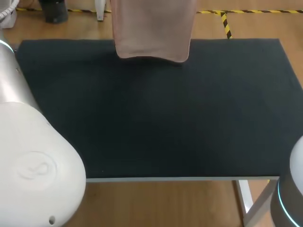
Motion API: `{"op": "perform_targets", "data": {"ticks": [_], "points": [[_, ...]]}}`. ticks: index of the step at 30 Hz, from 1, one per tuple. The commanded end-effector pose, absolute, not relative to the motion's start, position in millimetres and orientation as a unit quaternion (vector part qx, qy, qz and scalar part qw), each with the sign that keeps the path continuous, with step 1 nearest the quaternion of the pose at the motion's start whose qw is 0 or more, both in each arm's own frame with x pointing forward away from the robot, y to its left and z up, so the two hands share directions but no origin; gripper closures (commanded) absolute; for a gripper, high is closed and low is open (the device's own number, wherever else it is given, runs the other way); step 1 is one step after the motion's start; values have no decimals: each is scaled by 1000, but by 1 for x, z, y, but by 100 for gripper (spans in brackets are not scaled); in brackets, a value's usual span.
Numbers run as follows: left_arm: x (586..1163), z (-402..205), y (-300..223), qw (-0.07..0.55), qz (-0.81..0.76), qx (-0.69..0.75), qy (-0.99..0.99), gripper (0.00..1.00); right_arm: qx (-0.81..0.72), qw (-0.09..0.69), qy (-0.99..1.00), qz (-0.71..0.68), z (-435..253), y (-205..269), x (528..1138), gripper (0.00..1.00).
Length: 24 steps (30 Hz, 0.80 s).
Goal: Fold the towel
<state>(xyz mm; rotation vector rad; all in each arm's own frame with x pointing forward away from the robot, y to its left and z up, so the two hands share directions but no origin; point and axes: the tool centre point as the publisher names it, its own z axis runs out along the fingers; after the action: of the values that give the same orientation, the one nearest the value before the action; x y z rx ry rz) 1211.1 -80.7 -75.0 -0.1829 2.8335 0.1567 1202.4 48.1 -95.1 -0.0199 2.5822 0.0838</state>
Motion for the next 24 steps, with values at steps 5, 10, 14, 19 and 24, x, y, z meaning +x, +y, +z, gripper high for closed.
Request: {"op": "perform_targets", "data": {"ticks": [5, 10, 14, 19, 24], "points": [[1153, -97, -67, 163, 27, -66, 984, 100, -18, 281, 959, 32, -105, 46, 1162, 100], [1123, -104, -64, 167, 23, -67, 983, 100, -22, 281, 959, 40, -113, 47, 1136, 100], [1100, -110, -60, 167, 19, -68, 983, 100, -24, 283, 958, 48, -118, 45, 1115, 100], [1083, -118, -60, 161, 14, -60, 985, 100, -23, 287, 956, 56, -123, 43, 1091, 100], [1064, -130, -61, 144, 4, -48, 988, 100, -25, 287, 956, 58, -130, 41, 1070, 100]]}}
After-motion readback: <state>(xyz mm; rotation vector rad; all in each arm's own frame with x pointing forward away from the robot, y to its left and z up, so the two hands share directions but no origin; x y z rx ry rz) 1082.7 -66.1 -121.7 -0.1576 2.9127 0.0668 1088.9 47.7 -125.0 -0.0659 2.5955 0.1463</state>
